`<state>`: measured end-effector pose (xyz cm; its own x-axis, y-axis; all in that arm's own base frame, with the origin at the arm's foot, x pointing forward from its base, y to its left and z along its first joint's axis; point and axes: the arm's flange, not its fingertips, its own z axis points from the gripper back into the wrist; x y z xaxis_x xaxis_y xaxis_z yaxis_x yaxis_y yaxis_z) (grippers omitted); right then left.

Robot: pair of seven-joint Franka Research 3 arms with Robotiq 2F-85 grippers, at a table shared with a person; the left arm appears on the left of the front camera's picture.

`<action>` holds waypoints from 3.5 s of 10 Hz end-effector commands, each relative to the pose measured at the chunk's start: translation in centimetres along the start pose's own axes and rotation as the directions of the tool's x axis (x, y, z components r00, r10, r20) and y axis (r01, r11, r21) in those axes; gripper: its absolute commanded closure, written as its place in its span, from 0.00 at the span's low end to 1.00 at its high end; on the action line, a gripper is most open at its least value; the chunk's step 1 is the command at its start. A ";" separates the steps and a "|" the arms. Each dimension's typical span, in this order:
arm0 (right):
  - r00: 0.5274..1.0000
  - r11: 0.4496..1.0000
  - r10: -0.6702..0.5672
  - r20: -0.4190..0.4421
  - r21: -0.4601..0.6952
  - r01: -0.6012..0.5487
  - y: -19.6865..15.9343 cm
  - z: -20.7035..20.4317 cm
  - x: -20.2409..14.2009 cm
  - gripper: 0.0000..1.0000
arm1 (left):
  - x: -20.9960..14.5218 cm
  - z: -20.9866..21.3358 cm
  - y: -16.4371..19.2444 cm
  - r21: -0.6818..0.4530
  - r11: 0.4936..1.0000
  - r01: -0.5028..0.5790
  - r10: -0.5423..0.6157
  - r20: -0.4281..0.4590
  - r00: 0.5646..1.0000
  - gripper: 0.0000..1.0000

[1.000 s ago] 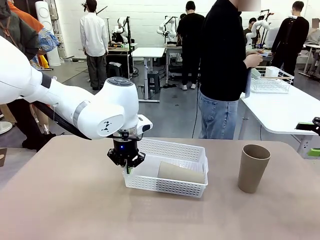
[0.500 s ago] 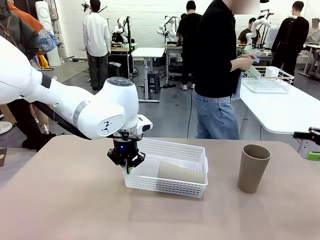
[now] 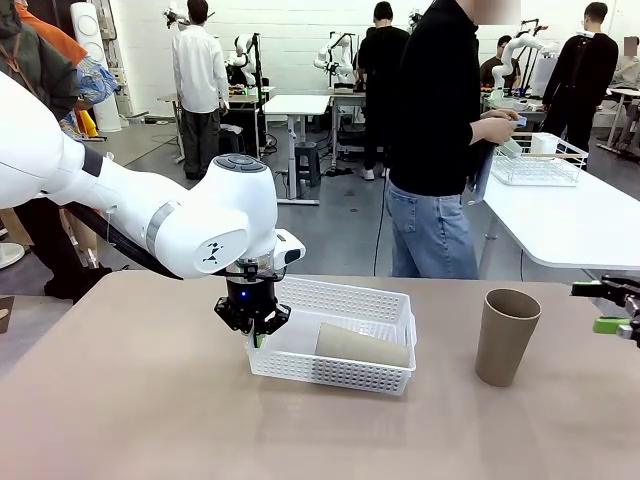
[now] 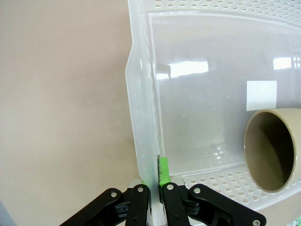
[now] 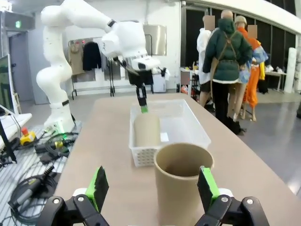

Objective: Clean and organize the cups into the basket.
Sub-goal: Pick up the Reusable plastic cup from the right side of the table and stack it inside the Organizing basket in the center of the table.

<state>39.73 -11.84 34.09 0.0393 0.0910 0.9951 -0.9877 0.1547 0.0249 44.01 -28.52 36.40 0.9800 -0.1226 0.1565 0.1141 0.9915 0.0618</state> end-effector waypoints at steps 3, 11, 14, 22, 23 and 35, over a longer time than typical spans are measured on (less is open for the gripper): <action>0.996 0.998 -0.026 -0.085 -0.052 0.022 -4.2 -1.8 -3.7 0.00 | 0.0 0.1 -0.1 0.013 1.000 0.005 -0.006 0.010 1.000 1.00; 0.992 0.999 -0.036 -0.125 -0.022 0.034 -4.7 -2.9 -4.8 0.00 | 0.0 0.1 -0.1 0.013 1.000 0.005 -0.006 0.010 1.000 1.00; 0.986 0.999 -0.041 -0.163 0.019 0.044 -5.4 -3.9 -5.8 0.00 | 0.0 0.1 -0.1 0.013 1.000 0.005 -0.006 0.010 1.000 1.00; 0.966 0.989 -0.090 -0.242 0.090 0.115 -8.4 -7.8 -8.0 0.00 | 0.0 0.1 -0.1 0.013 1.000 0.005 -0.006 0.010 1.000 1.00; 0.963 0.988 -0.090 -0.255 0.103 0.119 -8.6 -8.3 -7.9 0.00 | 0.0 0.1 -0.1 0.013 1.000 0.005 -0.006 0.010 1.000 1.00; 0.972 0.950 -0.041 -0.233 0.292 0.110 -9.1 -12.7 -9.0 0.00 | 0.0 0.1 -0.1 0.013 1.000 0.005 -0.006 0.010 1.000 1.00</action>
<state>49.63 -1.52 23.94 0.1370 0.3113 0.9404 -0.9801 -0.0951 0.1743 44.01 -28.51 36.40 0.9801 -0.1225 0.1564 0.1141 0.9915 0.0618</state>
